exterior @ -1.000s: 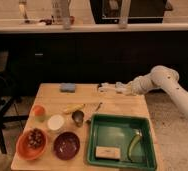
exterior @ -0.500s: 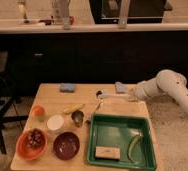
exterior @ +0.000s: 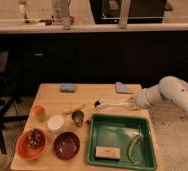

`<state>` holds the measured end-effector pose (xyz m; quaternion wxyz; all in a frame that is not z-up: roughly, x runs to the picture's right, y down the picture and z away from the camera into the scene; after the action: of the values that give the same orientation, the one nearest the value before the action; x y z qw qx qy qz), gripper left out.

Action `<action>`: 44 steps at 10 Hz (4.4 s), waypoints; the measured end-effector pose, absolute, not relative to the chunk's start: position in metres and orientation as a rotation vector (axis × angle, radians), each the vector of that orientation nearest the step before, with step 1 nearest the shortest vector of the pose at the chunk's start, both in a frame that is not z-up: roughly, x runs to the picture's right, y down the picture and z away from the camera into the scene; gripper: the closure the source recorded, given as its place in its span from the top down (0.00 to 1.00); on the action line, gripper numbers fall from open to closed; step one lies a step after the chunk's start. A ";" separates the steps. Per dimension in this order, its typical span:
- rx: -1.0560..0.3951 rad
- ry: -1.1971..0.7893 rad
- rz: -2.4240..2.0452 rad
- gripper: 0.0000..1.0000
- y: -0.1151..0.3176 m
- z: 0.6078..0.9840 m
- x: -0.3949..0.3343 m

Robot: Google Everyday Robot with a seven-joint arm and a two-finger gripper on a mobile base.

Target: Place brush in tray

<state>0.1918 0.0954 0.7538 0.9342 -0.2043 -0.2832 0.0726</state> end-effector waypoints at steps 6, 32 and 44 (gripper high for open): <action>-0.439 -0.596 0.135 0.00 0.103 0.756 0.184; -0.502 -0.880 0.173 0.00 0.191 0.772 0.205; -0.502 -0.881 0.172 0.80 0.190 0.772 0.204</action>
<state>0.2040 0.1903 0.7721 0.8707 -0.2403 -0.4212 0.0823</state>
